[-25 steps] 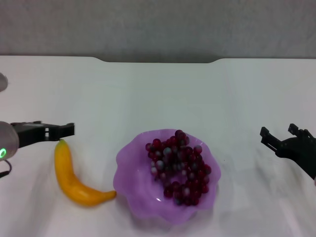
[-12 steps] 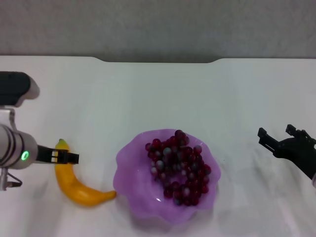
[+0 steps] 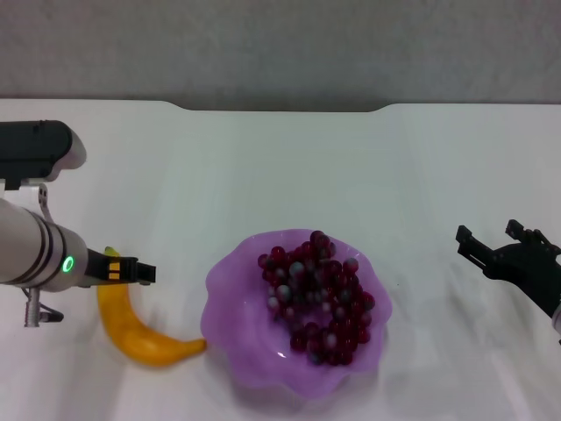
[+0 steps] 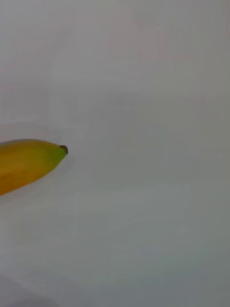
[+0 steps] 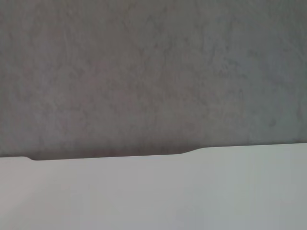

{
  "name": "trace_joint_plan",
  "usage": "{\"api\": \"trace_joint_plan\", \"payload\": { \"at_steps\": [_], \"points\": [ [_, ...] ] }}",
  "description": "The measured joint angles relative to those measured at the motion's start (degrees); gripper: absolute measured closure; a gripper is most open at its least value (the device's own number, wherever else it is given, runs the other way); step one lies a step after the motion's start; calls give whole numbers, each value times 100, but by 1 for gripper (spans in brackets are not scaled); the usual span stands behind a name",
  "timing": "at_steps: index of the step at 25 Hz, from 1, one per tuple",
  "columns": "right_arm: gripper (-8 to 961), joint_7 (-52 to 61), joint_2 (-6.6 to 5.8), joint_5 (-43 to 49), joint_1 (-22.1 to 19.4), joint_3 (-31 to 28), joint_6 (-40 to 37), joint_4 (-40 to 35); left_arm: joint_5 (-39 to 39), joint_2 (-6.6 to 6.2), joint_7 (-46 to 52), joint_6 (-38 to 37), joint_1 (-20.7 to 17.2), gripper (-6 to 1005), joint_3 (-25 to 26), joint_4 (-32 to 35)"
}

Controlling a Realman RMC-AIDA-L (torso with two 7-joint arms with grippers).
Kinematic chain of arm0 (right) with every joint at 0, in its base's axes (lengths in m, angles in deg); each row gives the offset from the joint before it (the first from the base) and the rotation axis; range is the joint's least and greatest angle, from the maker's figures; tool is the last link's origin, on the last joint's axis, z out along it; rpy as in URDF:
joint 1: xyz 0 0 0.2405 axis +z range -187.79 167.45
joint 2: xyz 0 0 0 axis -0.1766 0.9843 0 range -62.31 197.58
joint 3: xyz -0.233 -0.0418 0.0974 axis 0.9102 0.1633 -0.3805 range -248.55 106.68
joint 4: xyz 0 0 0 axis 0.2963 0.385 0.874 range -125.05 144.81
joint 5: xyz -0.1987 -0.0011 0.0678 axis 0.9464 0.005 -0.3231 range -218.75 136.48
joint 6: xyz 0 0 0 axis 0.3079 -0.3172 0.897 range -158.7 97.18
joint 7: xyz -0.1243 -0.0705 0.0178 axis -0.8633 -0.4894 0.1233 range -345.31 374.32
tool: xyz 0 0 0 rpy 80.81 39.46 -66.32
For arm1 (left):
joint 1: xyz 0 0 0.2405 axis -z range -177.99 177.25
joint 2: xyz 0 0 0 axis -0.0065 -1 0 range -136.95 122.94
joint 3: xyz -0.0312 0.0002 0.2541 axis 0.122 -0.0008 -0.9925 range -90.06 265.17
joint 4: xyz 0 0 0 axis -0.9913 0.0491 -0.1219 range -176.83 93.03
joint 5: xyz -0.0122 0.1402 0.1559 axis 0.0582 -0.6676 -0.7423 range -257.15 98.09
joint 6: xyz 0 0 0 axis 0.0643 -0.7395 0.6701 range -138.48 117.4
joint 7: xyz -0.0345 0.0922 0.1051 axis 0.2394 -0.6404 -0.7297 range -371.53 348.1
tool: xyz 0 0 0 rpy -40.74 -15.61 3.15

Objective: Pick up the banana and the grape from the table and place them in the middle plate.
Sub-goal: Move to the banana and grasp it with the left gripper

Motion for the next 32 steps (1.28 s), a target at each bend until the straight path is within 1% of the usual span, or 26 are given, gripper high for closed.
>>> {"api": "trace_joint_plan", "payload": {
  "at_steps": [4,9,13,14,23,28,32],
  "points": [
    [50,0,0,0,-1,0,0,6,0,-1,105,-197,87,191,1,297],
    [50,0,0,0,-8,0,-2,10,8,-16,193,-506,255,193,77,857],
    [50,0,0,1,-15,-2,-20,10,9,-20,191,-660,279,194,95,1012],
    [49,0,0,1,-17,-5,-27,10,9,-21,193,-754,307,194,98,1142],
    [49,0,-9,1,-10,-14,-42,10,8,-22,190,-888,350,215,93,1400],
    [49,0,-9,1,-3,-12,-43,10,9,-17,173,-984,468,235,44,1677],
    [49,0,-9,1,-5,-32,-43,10,8,-10,150,-1027,479,247,16,1712]
  ]
}}
